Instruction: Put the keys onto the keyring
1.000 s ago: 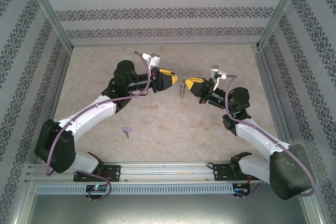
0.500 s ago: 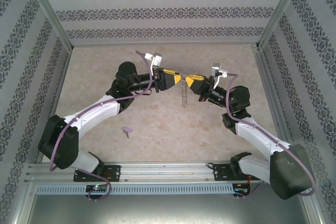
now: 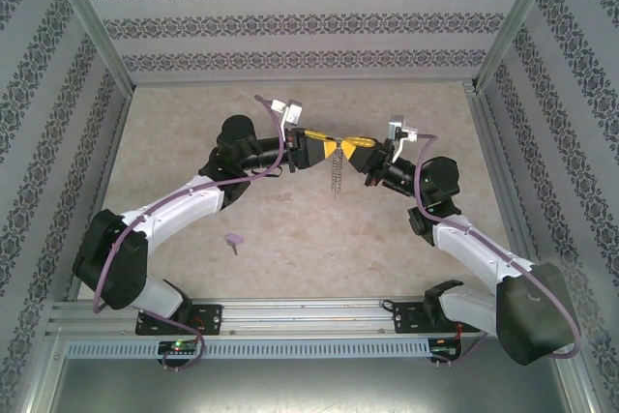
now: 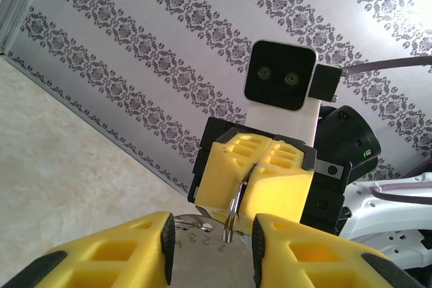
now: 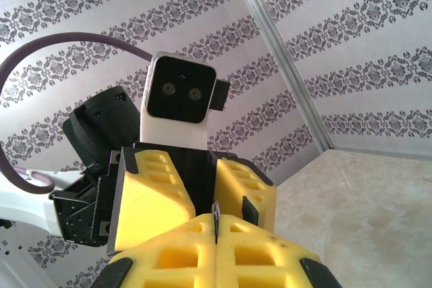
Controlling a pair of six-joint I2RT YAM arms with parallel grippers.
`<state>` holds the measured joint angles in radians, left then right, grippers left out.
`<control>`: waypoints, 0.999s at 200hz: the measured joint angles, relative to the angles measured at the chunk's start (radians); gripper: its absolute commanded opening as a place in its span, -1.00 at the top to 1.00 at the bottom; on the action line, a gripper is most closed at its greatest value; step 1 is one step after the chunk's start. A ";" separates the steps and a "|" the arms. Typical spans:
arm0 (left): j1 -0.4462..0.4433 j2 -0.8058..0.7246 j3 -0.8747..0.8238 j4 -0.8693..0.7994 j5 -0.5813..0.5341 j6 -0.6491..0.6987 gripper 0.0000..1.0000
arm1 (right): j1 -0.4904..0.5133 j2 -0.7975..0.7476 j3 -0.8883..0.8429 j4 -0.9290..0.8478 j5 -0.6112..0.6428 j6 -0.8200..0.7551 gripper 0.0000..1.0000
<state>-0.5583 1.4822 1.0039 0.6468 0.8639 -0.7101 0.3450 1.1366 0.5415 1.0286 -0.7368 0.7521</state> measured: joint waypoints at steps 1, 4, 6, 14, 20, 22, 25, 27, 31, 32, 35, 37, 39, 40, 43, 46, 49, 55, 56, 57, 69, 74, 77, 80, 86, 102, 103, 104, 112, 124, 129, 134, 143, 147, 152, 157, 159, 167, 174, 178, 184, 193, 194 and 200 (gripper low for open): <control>0.000 0.000 0.000 0.000 0.000 0.000 0.29 | 0.000 0.000 0.000 0.000 0.000 0.000 1.00; 0.000 0.000 0.000 0.002 0.000 0.000 0.29 | 0.000 0.000 0.000 0.000 0.000 0.000 1.00; 0.000 0.002 0.000 0.002 0.000 0.000 0.29 | 0.000 0.000 0.000 0.000 0.000 0.000 1.00; 0.000 0.004 0.000 0.008 0.000 -0.002 0.30 | 0.000 0.002 0.000 0.000 0.000 0.000 1.00; -0.001 0.006 0.000 0.013 0.000 -0.002 0.31 | 0.000 0.003 0.000 0.000 0.000 0.000 1.00; -0.001 0.006 0.000 0.013 0.000 -0.002 0.32 | 0.000 0.003 0.000 0.000 0.000 0.000 1.00; -0.001 0.007 0.000 0.015 0.000 -0.002 0.32 | 0.000 0.004 0.000 0.000 0.000 0.000 1.00; -0.002 0.008 0.000 0.016 0.000 -0.003 0.33 | 0.000 0.005 0.000 0.000 0.000 0.000 1.00; -0.003 0.009 0.000 0.018 0.000 -0.003 0.33 | 0.000 0.005 0.000 0.000 0.000 0.000 1.00; -0.003 0.009 0.000 0.019 0.000 -0.003 0.33 | 0.000 0.005 0.000 0.000 0.000 0.000 1.00; -0.003 0.010 0.000 0.020 0.000 -0.003 0.34 | 0.000 0.005 0.000 0.000 0.000 0.000 1.00; -0.003 0.010 0.000 0.021 0.000 -0.003 0.35 | 0.000 0.005 0.000 0.000 0.000 0.000 1.00; -0.004 0.011 0.000 0.021 0.000 -0.003 0.36 | 0.000 0.006 0.000 0.000 0.000 0.000 1.00; -0.004 0.011 0.000 0.021 0.000 -0.003 0.37 | 0.000 0.006 0.000 0.000 0.000 0.000 1.00; -0.004 0.011 0.000 0.022 0.000 -0.003 0.38 | 0.000 0.006 0.000 0.000 0.000 0.000 1.00; -0.005 0.011 0.000 0.023 0.000 -0.004 0.39 | 0.000 0.006 0.000 0.000 0.000 0.000 1.00; -0.005 0.012 0.000 0.024 0.000 -0.004 0.41 | 0.000 0.006 0.000 0.000 0.000 0.000 1.00; -0.005 0.013 0.000 0.028 0.000 -0.006 0.45 | 0.000 0.006 0.000 0.000 0.000 0.000 1.00; -0.005 0.013 0.000 0.029 0.000 -0.006 0.45 | 0.000 0.006 0.000 0.000 0.000 0.000 1.00; -0.005 0.014 0.000 0.029 0.000 -0.006 0.46 | 0.000 0.006 0.000 0.000 0.000 0.000 1.00; -0.005 0.016 0.000 0.039 0.000 -0.011 0.60 | 0.000 0.007 0.000 0.001 0.000 0.000 1.00; -0.005 0.017 0.000 0.043 0.001 -0.011 0.64 | 0.000 0.008 0.000 0.000 0.000 0.000 1.00; -0.005 0.018 0.000 0.044 0.000 -0.011 0.65 | 0.000 0.009 0.000 0.000 0.000 0.000 1.00; -0.005 0.019 0.000 0.046 0.000 -0.013 0.66 | 0.000 0.009 0.000 0.001 0.000 0.000 1.00; -0.005 0.021 0.000 0.050 0.001 -0.014 0.69 | 0.000 0.011 0.000 0.001 0.000 0.000 1.00; -0.005 0.028 0.000 0.059 0.001 -0.022 0.82 | 0.000 0.016 0.000 0.000 0.000 0.000 1.00; -0.005 0.028 0.000 0.059 0.001 -0.022 0.82 | 0.000 0.016 0.000 0.000 0.000 0.000 1.00; -0.006 0.029 0.000 0.059 0.001 -0.021 0.83 | 0.000 0.016 0.000 0.000 0.000 0.000 1.00; -0.005 0.031 0.000 0.065 0.002 -0.024 0.91 | 0.000 0.018 0.000 0.000 0.000 0.001 1.00; -0.005 0.034 0.000 0.074 0.004 -0.027 1.00 | 0.000 0.019 0.000 0.001 0.008 0.002 1.00; -0.005 0.034 0.000 0.079 0.004 -0.029 1.00 | 0.000 0.020 0.000 0.002 0.010 0.002 0.93; -0.005 0.035 0.000 0.082 0.004 -0.030 1.00 | 0.000 0.020 0.000 0.004 0.011 0.003 0.76; -0.005 0.035 0.000 0.087 0.005 -0.031 1.00 | 0.000 0.020 0.000 0.004 0.013 0.005 0.34; -0.005 0.036 0.000 0.088 0.006 -0.030 1.00 | 0.000 0.020 0.000 0.005 0.012 0.007 0.20; -0.006 0.036 0.000 0.088 0.008 -0.029 1.00 | 0.000 0.020 0.000 0.004 0.012 0.006 0.04; -0.008 0.036 0.000 0.088 0.008 -0.027 1.00 | -0.001 0.018 0.000 0.002 0.012 0.006 -0.06; -0.008 0.036 0.000 0.088 0.008 -0.026 1.00 | -0.002 0.018 0.000 0.002 0.013 0.006 -0.09; -0.010 0.036 0.000 0.087 0.008 -0.012 1.00 | -0.010 0.011 -0.001 -0.002 0.014 0.008 -0.18; -0.010 0.035 0.000 0.087 0.008 0.003 1.00 | -0.023 -0.002 -0.003 -0.009 0.016 0.009 -0.23; -0.011 0.035 0.000 0.087 0.007 0.014 1.00 | -0.034 -0.012 -0.007 -0.011 0.019 0.006 -0.25; -0.011 0.035 0.000 0.085 0.007 0.033 1.00 | -0.053 -0.030 -0.014 -0.015 0.023 0.008 -0.27; -0.011 0.033 0.000 0.077 0.006 0.066 1.00 | -0.083 -0.061 -0.028 -0.017 0.032 0.011 -0.31; -0.011 0.031 0.000 0.074 0.006 0.076 1.00 | -0.085 -0.064 -0.030 -0.018 0.033 0.011 -0.31; -0.011 0.028 0.000 0.066 0.003 0.098 1.00 | -0.104 -0.084 -0.039 -0.021 0.040 0.011 -0.33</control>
<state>-0.5694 1.5101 1.0035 0.7128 0.8673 -0.6117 0.2413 1.0527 0.5022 1.0080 -0.6964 0.7635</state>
